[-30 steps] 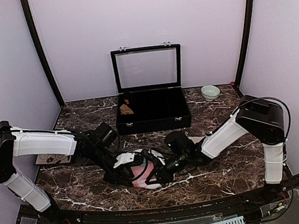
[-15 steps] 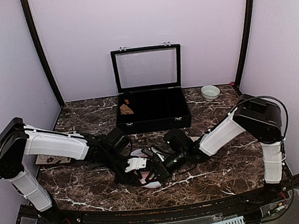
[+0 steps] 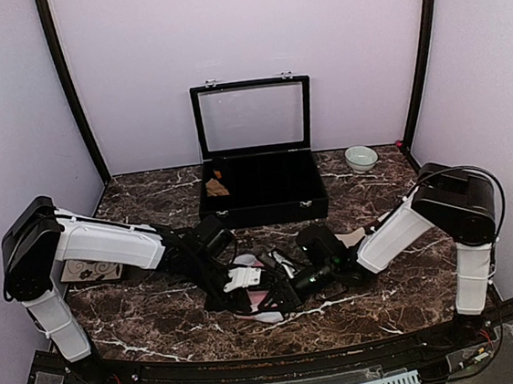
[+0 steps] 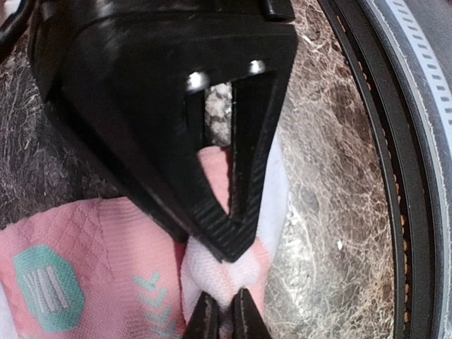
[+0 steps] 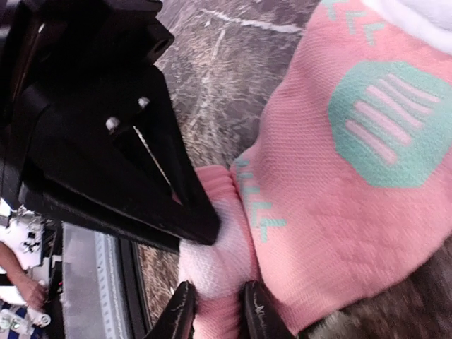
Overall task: Roll the socks
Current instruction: Roll the sock at the center of the board.
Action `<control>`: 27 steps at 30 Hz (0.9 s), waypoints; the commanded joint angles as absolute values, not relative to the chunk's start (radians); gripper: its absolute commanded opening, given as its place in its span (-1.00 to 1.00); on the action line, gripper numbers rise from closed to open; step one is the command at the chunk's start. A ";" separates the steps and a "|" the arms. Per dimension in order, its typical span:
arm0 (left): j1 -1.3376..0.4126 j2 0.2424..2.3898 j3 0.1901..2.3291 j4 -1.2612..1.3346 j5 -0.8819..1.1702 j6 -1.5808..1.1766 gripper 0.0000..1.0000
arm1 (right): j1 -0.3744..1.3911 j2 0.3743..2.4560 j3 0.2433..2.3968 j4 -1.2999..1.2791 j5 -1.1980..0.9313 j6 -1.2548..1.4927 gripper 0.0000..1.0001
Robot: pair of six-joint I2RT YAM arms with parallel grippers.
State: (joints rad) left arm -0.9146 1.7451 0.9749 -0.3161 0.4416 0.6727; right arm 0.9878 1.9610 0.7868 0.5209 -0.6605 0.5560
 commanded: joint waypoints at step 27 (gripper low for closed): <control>-0.728 2.065 1.187 -0.694 0.627 0.708 -0.84 | 1.055 1.354 0.396 0.634 0.306 0.025 0.99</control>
